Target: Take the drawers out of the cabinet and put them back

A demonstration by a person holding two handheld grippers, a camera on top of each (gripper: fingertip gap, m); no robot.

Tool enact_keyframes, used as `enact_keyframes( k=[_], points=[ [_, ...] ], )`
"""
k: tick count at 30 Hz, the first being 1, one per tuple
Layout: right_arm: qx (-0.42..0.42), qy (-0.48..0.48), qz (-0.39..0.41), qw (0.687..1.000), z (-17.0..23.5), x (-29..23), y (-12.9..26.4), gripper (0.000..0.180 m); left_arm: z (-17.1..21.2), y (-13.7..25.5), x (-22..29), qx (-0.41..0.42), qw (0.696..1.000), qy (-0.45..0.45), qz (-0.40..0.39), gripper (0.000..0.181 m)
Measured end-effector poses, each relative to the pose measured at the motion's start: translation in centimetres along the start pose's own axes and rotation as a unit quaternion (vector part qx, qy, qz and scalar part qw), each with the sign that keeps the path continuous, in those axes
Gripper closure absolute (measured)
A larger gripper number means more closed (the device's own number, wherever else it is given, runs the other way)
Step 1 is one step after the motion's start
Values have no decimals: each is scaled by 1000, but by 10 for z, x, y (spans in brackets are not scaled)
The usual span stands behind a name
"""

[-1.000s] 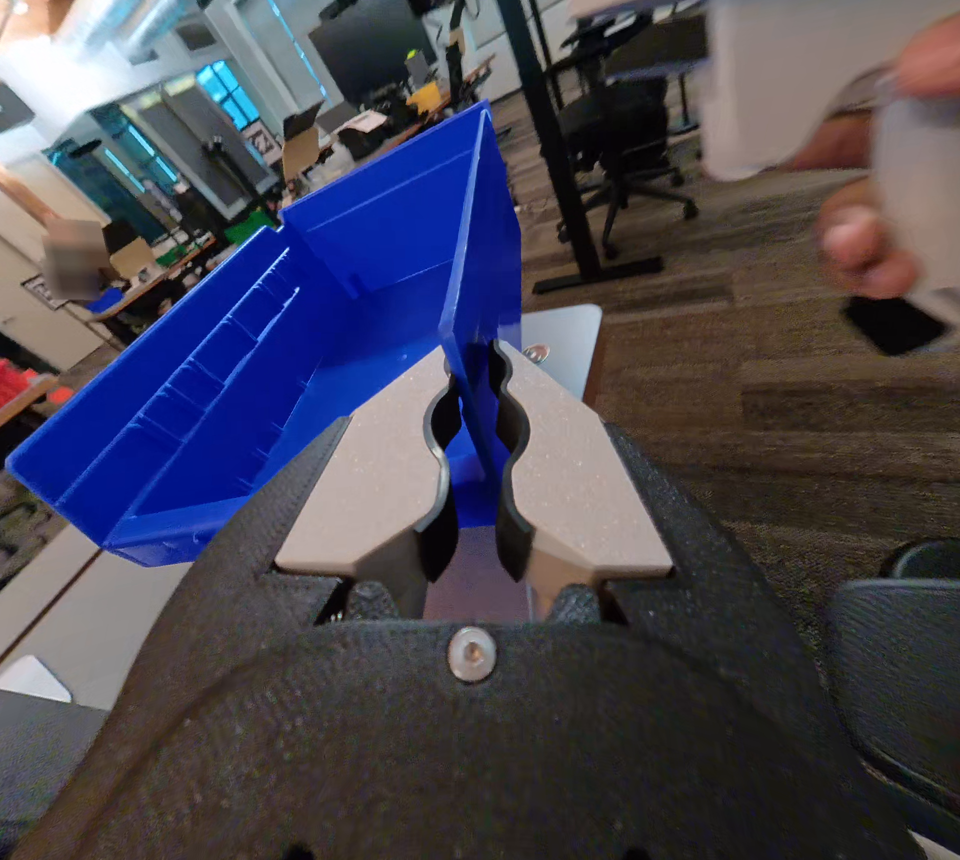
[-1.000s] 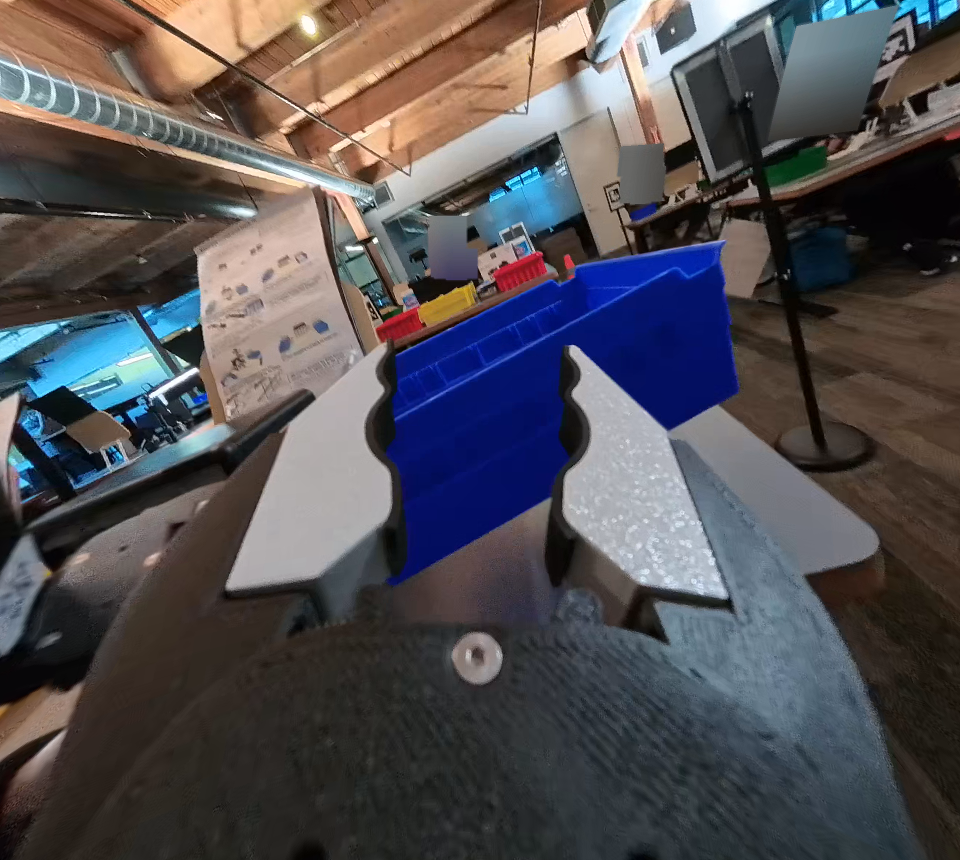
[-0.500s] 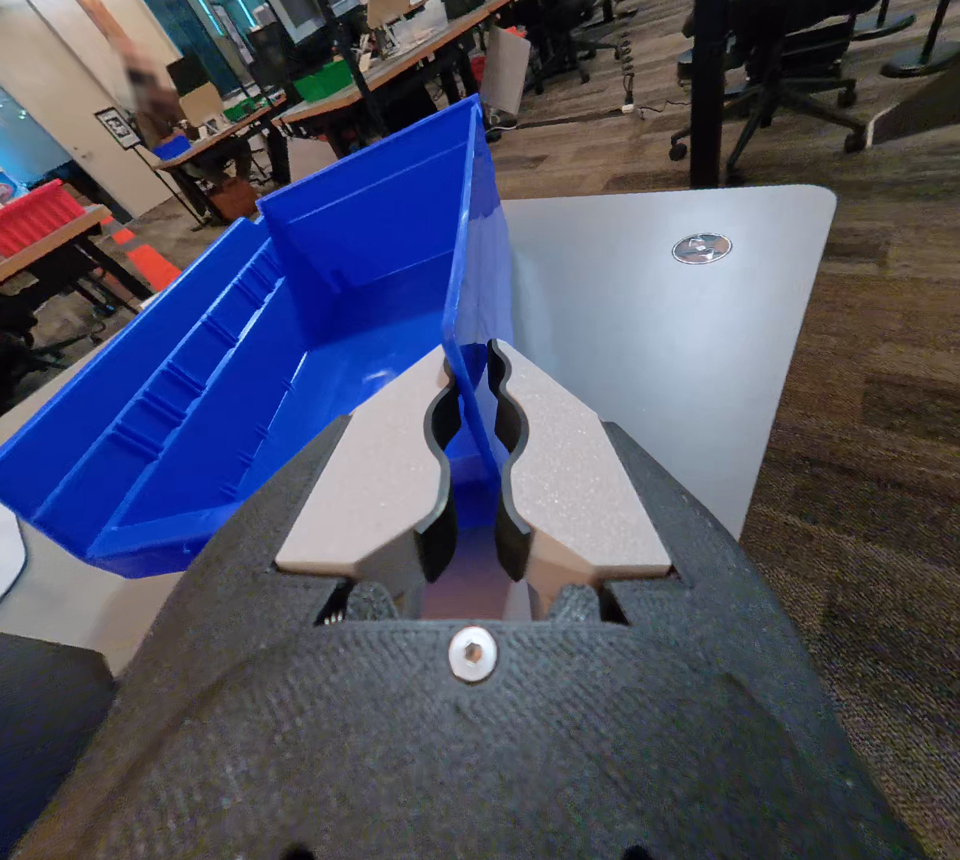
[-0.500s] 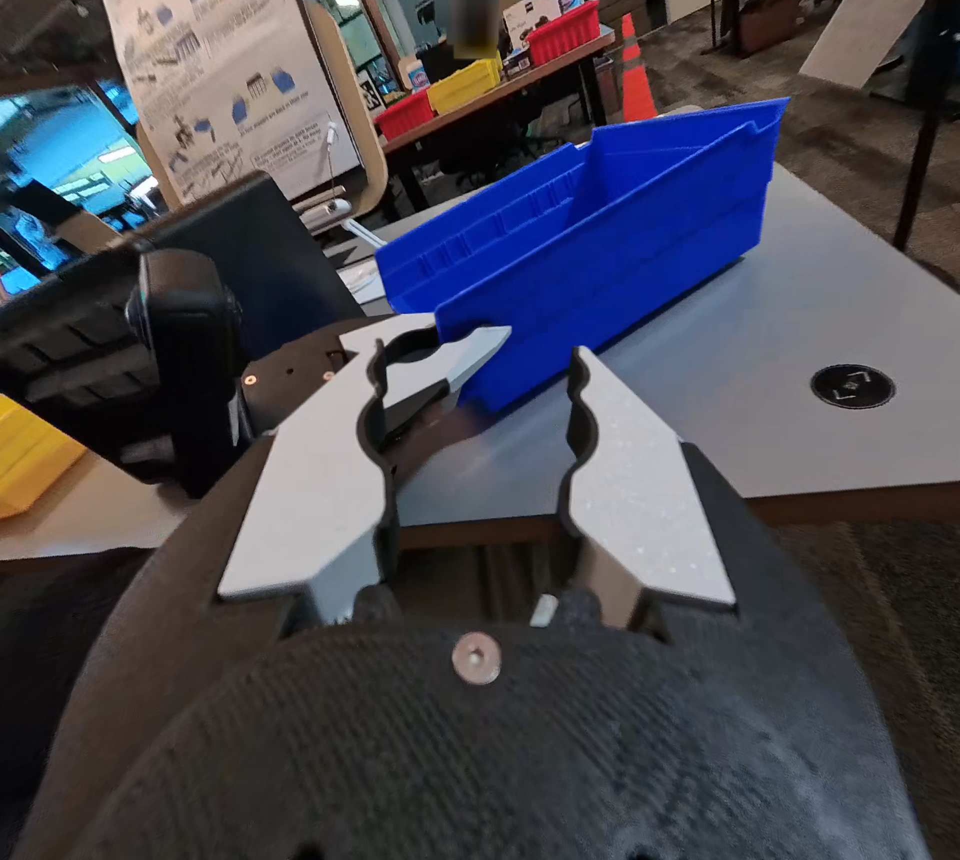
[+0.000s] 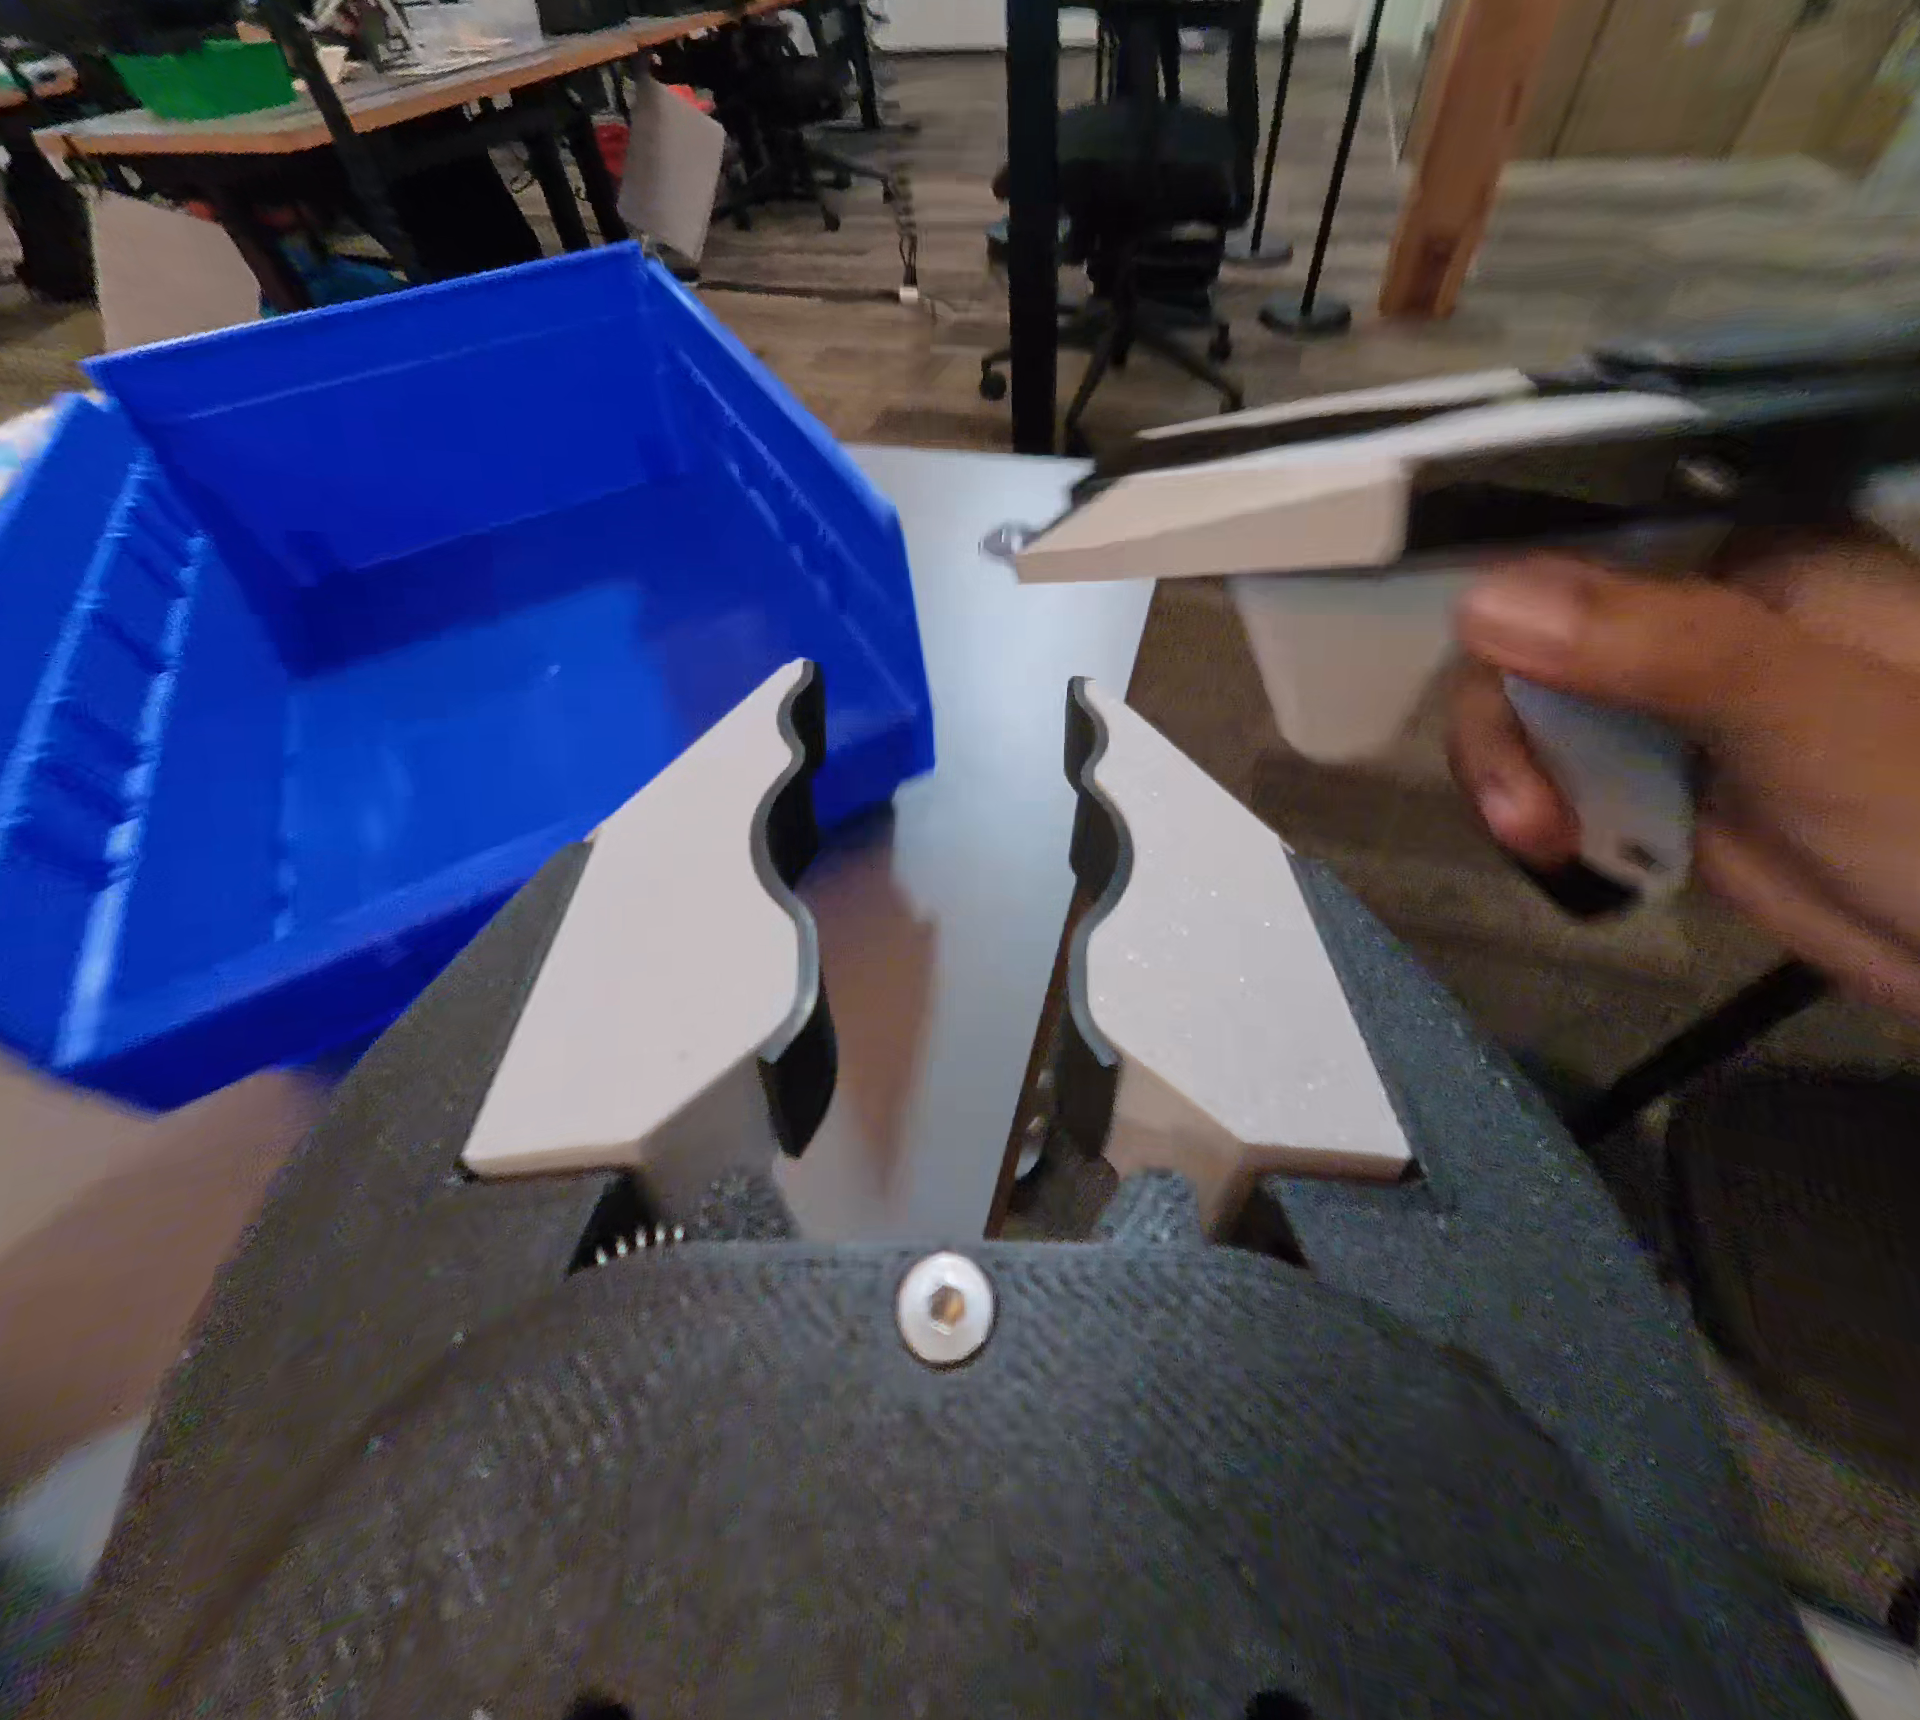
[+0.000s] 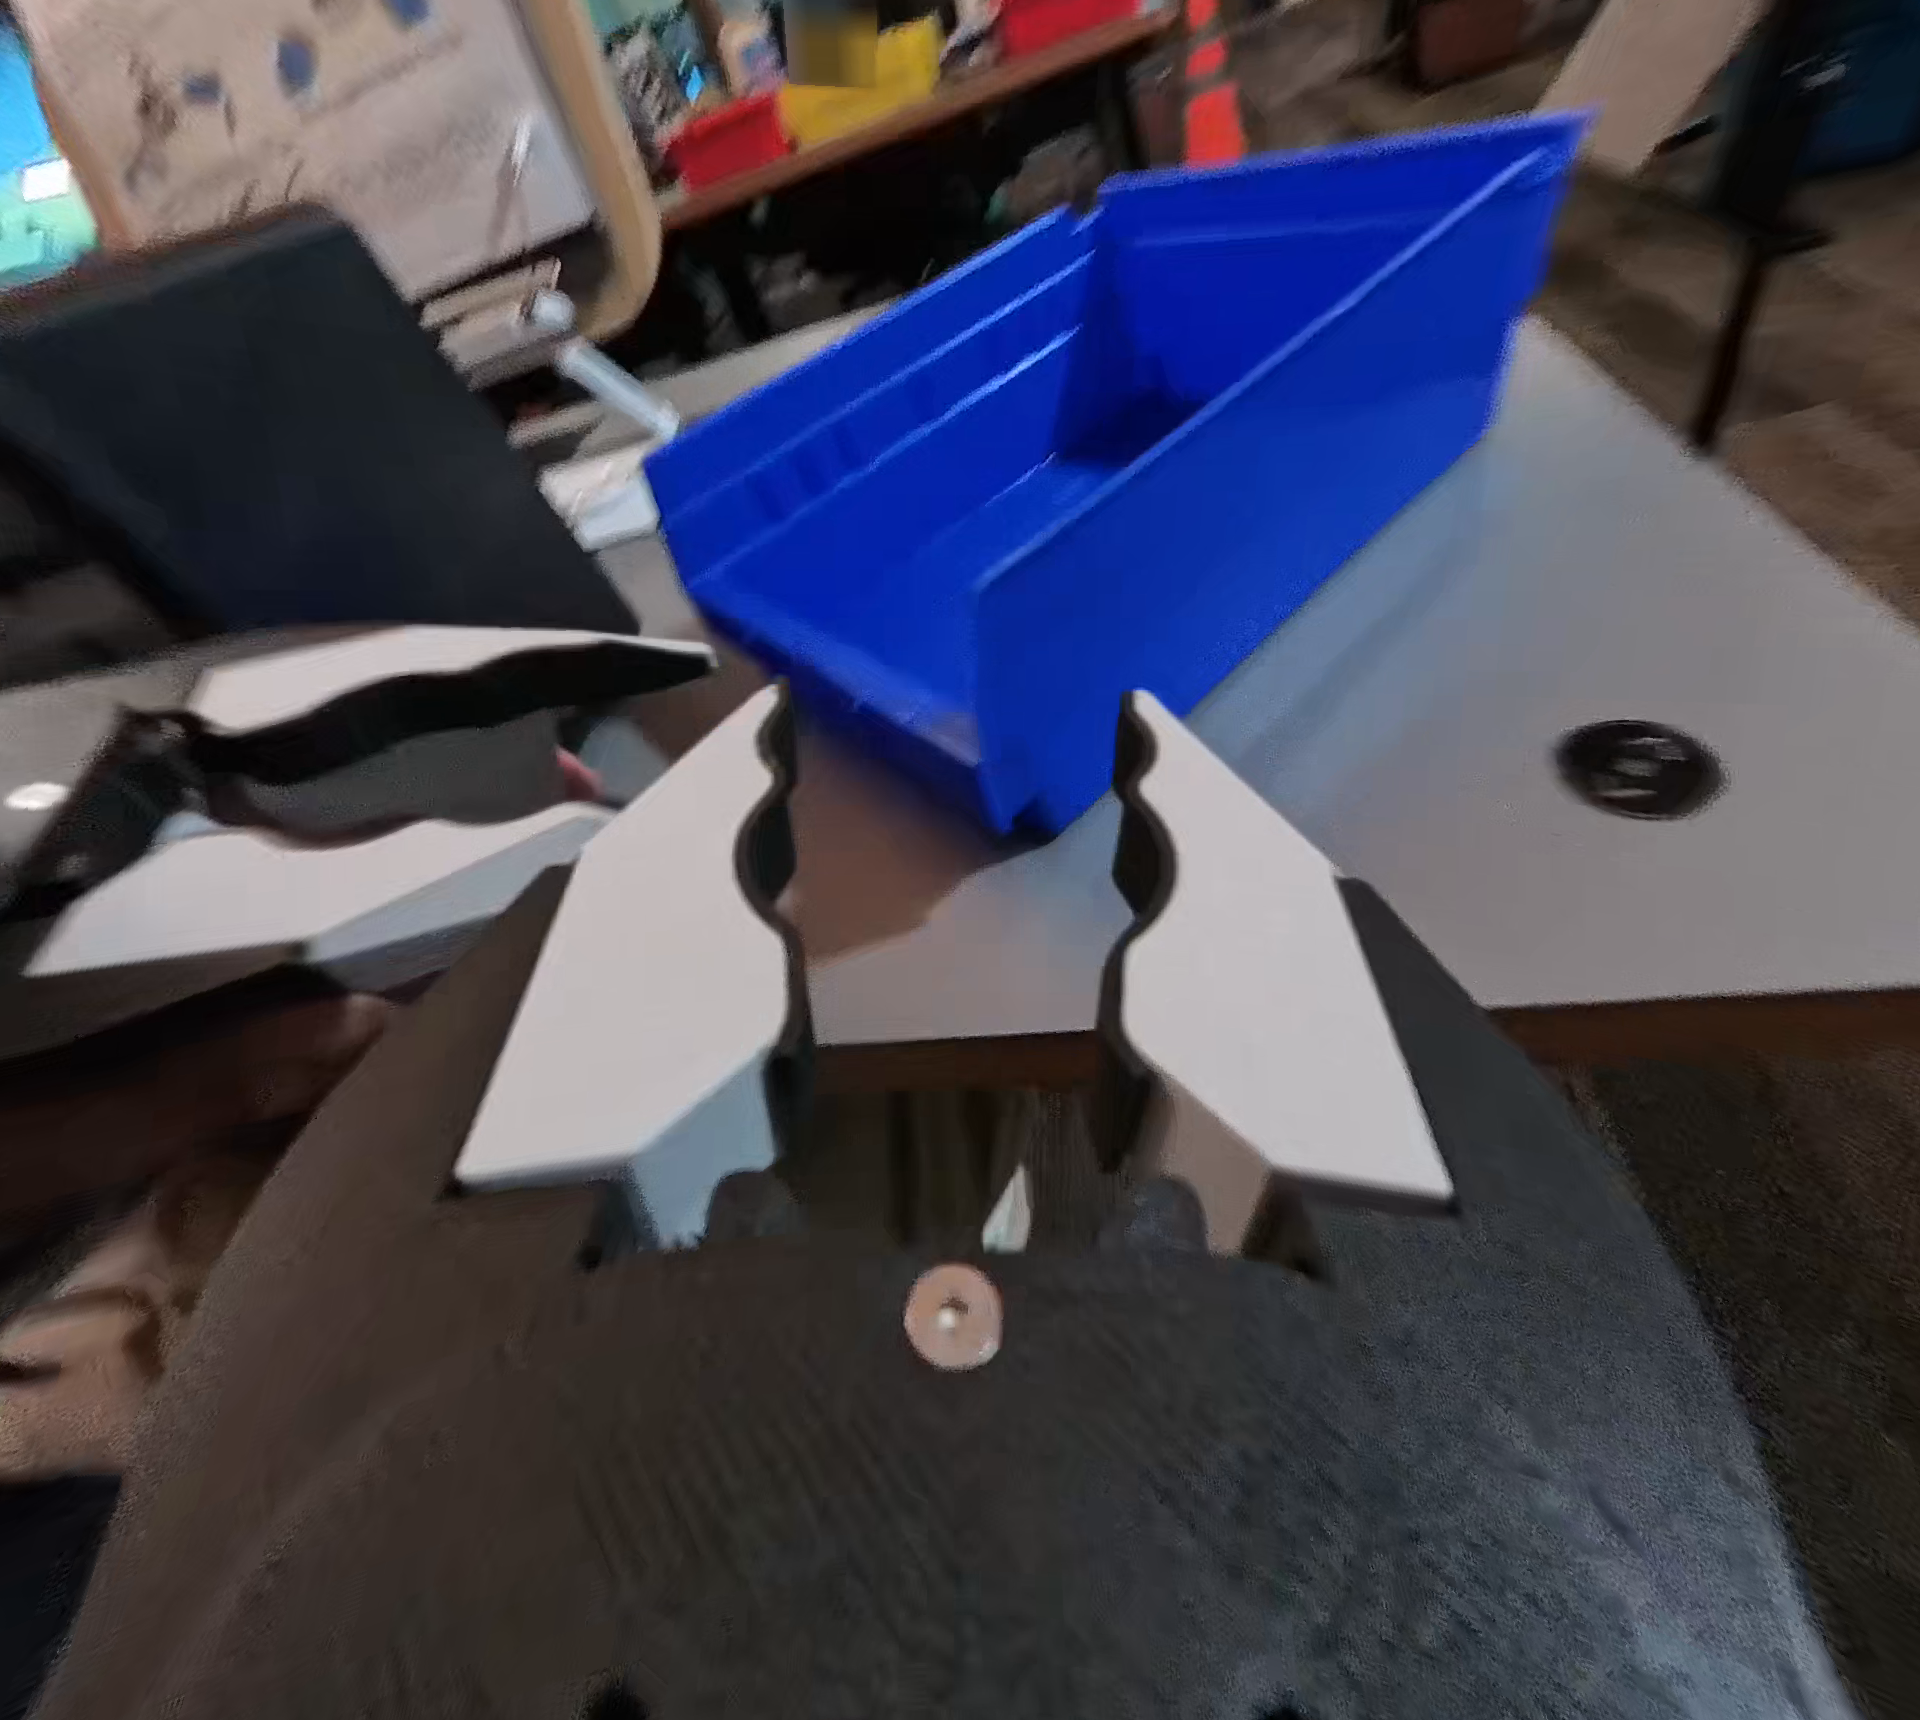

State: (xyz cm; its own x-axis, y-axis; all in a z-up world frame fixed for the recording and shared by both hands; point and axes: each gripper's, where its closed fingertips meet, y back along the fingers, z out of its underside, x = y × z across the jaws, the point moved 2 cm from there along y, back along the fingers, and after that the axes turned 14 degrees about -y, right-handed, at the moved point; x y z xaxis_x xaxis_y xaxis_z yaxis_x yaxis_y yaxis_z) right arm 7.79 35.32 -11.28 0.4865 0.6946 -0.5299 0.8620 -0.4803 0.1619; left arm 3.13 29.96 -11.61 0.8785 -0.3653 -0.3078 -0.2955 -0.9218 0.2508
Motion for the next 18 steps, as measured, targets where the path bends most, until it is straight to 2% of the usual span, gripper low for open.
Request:
enact_keyframes(
  k=[3, 6, 7, 8, 9, 13, 15, 18],
  points=[
    [-66, 36, 27, 997, 24, -9, -27, 127, 28, 43, 5, -39, 998, -49, 22, 136],
    [-68, 32, 45, 996, 25, -7, -48, 137, 61, 79, 10, -75, 996, -19, 34, 135],
    [-66, 35, 54, 996, 24, -2, -51, 157, 70, 92, 14, -81, 996, 6, 42, 136],
    [-65, 47, 61, 995, 22, 3, -53, 170, 78, 105, 18, -83, 995, 34, 52, 137],
    [-67, 53, 57, 995, 20, 8, -54, 171, 85, 119, 19, -85, 993, 62, 52, 137],
    [-44, 36, 78, 995, 0, 39, -56, 175, 106, 168, 12, -49, 989, 142, 6, 144],
    [-27, 59, 119, 991, -16, 64, -57, 178, 109, 189, -1, -45, 992, 115, -33, 148],
    [-8, 67, 173, 983, -42, 103, -62, 177, 88, 225, -39, -20, 990, 25, -139, 154]
  ],
)
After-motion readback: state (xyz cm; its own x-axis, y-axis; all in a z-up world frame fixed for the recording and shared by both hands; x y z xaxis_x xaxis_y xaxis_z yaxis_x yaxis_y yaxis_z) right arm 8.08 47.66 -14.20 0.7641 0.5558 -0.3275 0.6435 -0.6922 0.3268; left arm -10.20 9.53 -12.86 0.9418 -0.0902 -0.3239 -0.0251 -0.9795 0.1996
